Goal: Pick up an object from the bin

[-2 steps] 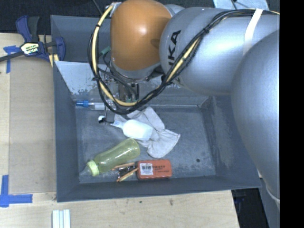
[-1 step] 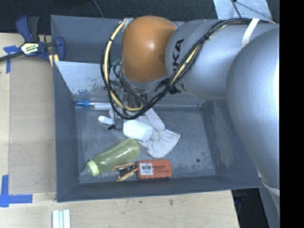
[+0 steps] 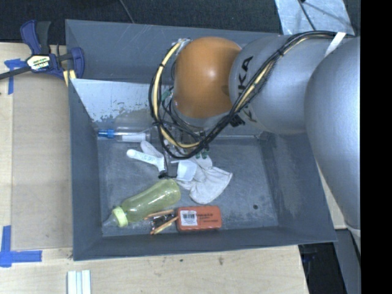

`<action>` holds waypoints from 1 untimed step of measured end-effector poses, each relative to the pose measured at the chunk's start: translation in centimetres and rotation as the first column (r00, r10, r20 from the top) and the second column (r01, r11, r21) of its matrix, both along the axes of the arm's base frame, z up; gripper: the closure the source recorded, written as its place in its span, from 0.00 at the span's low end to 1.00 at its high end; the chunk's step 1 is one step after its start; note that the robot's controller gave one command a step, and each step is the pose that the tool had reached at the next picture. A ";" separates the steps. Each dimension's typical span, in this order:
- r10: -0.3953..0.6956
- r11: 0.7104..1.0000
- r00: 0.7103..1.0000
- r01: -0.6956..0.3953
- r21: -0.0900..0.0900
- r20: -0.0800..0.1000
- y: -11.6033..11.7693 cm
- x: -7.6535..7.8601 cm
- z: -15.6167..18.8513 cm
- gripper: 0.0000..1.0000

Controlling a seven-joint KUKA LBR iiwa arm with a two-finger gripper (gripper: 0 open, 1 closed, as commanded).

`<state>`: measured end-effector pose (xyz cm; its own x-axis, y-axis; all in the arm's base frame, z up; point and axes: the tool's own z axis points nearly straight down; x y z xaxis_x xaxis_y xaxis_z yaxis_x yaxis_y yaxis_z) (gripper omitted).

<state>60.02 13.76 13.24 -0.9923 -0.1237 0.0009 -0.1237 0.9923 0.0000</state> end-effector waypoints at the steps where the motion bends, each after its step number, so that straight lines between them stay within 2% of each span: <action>1: 0.029 1.000 1.000 -0.029 0.000 0.007 -1.4 -0.3 -3.0 0.00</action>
Offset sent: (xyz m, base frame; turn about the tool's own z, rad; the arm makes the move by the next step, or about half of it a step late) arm -0.0315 -0.0055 -0.0532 0.1025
